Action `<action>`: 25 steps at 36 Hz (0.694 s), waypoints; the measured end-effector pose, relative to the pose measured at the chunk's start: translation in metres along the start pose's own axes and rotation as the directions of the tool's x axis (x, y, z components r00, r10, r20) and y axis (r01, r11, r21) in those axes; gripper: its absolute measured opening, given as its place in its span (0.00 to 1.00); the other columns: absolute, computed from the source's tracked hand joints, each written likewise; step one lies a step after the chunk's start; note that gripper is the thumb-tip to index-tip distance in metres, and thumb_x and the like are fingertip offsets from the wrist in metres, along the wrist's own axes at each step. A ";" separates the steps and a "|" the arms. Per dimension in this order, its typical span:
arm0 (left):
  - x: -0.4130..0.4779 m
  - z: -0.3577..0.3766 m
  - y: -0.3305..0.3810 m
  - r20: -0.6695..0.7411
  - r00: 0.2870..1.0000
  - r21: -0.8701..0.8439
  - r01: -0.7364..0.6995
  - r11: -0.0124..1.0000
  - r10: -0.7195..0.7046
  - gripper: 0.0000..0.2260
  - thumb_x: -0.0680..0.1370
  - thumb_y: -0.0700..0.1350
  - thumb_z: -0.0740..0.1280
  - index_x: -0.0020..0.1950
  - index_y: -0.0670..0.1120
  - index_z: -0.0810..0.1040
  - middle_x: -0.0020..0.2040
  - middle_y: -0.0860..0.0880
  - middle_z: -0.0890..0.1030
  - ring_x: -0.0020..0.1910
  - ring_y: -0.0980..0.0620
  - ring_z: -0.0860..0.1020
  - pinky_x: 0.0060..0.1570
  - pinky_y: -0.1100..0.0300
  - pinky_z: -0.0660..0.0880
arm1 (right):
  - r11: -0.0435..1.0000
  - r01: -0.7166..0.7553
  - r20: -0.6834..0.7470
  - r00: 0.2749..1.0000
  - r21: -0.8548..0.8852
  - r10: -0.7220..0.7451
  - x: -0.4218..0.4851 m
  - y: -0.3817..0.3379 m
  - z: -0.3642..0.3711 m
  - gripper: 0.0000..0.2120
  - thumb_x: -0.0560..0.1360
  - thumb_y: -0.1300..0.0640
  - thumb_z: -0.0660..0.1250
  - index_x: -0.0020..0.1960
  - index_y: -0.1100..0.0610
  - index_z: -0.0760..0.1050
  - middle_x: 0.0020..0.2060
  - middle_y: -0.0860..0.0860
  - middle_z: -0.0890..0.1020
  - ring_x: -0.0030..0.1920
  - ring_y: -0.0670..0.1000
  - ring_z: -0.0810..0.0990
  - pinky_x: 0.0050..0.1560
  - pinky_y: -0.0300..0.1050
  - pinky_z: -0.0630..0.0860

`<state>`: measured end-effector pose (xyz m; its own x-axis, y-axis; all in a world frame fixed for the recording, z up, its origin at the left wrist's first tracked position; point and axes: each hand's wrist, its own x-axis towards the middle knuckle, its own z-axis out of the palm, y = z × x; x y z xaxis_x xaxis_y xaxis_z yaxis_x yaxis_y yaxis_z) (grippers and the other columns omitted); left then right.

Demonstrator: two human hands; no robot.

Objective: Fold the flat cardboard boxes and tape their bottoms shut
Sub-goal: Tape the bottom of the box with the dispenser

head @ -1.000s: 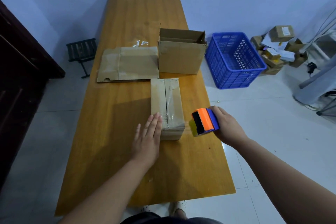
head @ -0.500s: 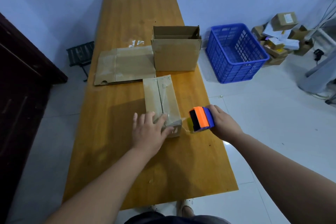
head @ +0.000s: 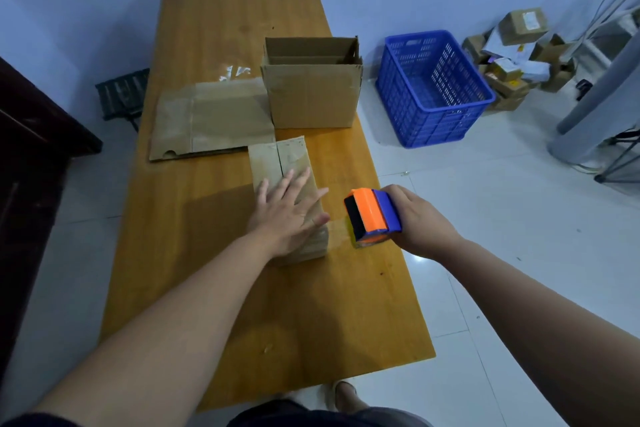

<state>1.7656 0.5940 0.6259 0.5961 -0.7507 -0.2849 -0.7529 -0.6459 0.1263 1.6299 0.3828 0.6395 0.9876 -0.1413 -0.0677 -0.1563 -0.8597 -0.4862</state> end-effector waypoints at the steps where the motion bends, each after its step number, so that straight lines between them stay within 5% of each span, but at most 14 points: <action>1: 0.001 0.001 0.000 0.002 1.000 0.012 0.000 1.000 0.000 0.31 0.72 0.71 0.36 0.75 0.64 0.46 0.77 0.53 0.36 0.75 0.49 0.35 0.70 0.40 0.35 | 1.000 0.016 -0.002 1.000 0.008 -0.016 0.002 0.000 -0.002 0.21 0.72 0.60 0.71 0.62 0.58 0.68 0.53 0.53 0.76 0.50 0.53 0.76 0.47 0.45 0.73; 5: 0.002 0.002 -0.001 -0.007 1.000 0.012 0.008 1.000 -0.007 0.32 0.72 0.72 0.39 0.75 0.65 0.46 0.77 0.54 0.36 0.76 0.50 0.36 0.70 0.40 0.34 | 0.998 0.061 0.042 0.997 0.031 -0.062 0.008 -0.002 -0.003 0.30 0.71 0.57 0.74 0.68 0.56 0.64 0.58 0.52 0.74 0.54 0.50 0.74 0.51 0.42 0.71; 14: 0.002 0.001 0.002 -0.026 1.000 -0.002 0.017 1.000 -0.017 0.29 0.75 0.70 0.40 0.75 0.64 0.47 0.77 0.53 0.36 0.76 0.49 0.36 0.70 0.41 0.34 | 0.996 0.020 0.097 0.995 -0.089 -0.012 0.002 0.020 0.029 0.22 0.73 0.55 0.71 0.62 0.56 0.66 0.54 0.52 0.75 0.49 0.48 0.74 0.47 0.41 0.73; 25: 0.002 0.000 0.001 -0.013 1.000 -0.022 0.019 1.000 -0.019 0.29 0.75 0.69 0.41 0.75 0.64 0.47 0.77 0.54 0.35 0.75 0.50 0.35 0.69 0.42 0.33 | 0.927 0.024 0.141 0.989 -0.374 0.031 0.008 0.039 0.022 0.24 0.74 0.52 0.68 0.66 0.53 0.63 0.55 0.52 0.73 0.53 0.51 0.74 0.50 0.46 0.76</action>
<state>1.7662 0.5920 0.6250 0.6141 -0.7398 -0.2748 -0.7352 -0.6629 0.1416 1.6319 0.3591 0.6015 0.9738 -0.0973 -0.2053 -0.1250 -0.9841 -0.1265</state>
